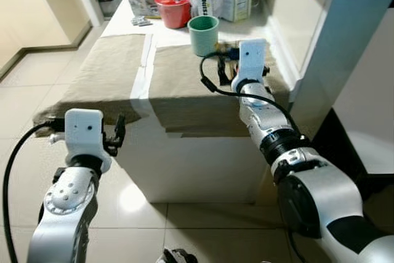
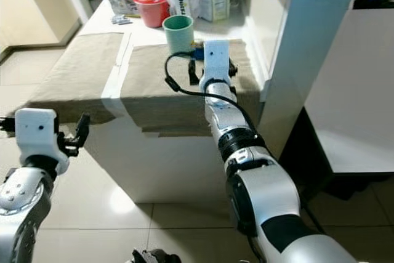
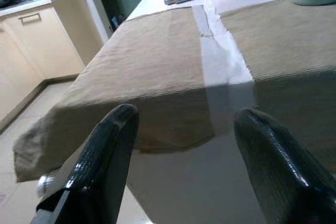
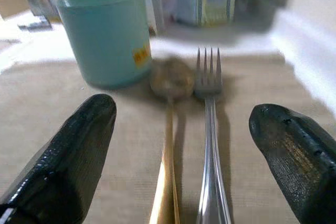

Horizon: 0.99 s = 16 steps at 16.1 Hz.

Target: Setting the table

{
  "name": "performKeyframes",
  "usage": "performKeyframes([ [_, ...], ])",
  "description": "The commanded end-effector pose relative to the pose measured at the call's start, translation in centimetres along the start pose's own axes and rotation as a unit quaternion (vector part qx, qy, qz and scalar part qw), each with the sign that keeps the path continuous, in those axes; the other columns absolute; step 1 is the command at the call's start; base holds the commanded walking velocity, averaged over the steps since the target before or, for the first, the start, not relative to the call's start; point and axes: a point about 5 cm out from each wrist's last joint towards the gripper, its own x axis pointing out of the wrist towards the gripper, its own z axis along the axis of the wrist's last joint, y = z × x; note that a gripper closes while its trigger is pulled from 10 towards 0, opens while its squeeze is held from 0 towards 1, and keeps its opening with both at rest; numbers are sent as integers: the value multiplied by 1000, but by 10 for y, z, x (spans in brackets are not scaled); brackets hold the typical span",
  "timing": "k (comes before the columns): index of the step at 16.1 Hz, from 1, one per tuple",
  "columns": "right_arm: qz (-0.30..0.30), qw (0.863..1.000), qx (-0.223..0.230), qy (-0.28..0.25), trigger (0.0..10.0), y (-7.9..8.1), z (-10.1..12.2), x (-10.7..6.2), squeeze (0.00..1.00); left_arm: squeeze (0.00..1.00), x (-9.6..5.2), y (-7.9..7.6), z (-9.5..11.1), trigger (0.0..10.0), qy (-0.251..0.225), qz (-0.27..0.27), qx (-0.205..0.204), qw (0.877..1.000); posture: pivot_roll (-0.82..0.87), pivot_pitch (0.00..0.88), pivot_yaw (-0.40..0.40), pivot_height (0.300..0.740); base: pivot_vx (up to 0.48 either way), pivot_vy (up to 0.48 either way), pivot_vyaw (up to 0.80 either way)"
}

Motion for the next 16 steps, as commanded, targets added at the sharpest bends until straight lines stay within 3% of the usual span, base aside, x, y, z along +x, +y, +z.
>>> performKeyframes([
  [1,-4,1000,4,0,10000,1,4,2,0,0,-3,4,2,10000,2,4,6,1000,173,97,133,740,0,0,0],
  [9,-12,997,-23,67,10000,-5,-25,-3,0,0,-3,-2,1,10000,10,-2,-1,1000,151,105,117,740,0,0,0],
  [10,-14,997,-27,72,3686,-6,-26,-3,0,0,-3,-2,1,10000,11,-1,-2,1000,150,105,115,740,0,0,0],
  [11,-12,997,-24,74,0,-6,-27,-3,0,0,-3,-2,1,10000,11,-1,-2,1000,149,105,115,740,0,0,0],
  [16,-6,996,-12,84,0,-4,-30,-4,0,0,-2,-3,2,10000,12,-4,-4,1000,145,107,116,740,0,0,0],
])
